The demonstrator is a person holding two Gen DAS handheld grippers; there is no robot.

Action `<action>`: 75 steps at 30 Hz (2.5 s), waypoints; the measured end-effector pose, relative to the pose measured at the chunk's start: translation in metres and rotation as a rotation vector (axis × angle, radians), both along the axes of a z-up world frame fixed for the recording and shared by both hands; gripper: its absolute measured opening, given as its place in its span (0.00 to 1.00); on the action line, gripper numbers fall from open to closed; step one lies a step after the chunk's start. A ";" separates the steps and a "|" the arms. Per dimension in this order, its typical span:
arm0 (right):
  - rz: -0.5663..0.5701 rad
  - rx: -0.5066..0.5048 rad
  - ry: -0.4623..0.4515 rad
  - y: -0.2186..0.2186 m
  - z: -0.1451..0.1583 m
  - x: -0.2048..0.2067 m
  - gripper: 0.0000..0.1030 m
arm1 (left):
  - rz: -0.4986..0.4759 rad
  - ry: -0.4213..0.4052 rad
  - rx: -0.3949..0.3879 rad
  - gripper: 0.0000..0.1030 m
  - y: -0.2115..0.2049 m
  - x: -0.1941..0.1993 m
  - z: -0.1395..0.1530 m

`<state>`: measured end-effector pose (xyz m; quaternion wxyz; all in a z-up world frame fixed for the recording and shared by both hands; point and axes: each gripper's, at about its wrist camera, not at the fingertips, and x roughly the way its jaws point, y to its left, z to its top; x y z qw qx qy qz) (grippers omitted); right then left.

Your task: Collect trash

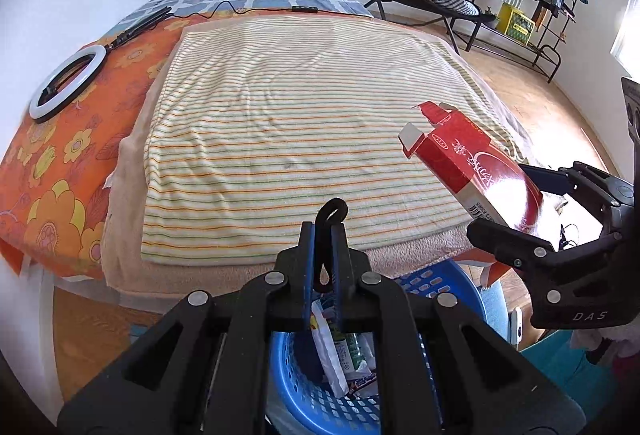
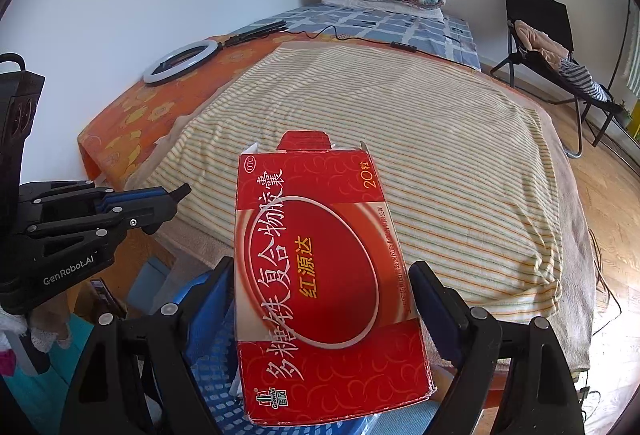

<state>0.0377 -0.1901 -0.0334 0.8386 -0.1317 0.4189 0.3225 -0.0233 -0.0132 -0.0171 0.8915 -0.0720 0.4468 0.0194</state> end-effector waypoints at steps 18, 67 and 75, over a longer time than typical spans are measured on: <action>0.058 -0.058 0.055 -0.026 -0.038 -0.070 0.85 | -0.039 0.099 -0.022 0.05 -0.036 -0.051 -0.049; -0.032 -0.136 0.233 -0.043 -0.106 -0.056 0.89 | -0.018 0.201 0.029 0.67 -0.041 -0.049 -0.096; -0.057 -0.124 0.202 -0.047 -0.100 -0.056 0.96 | 0.007 0.201 0.015 0.68 -0.035 -0.049 -0.093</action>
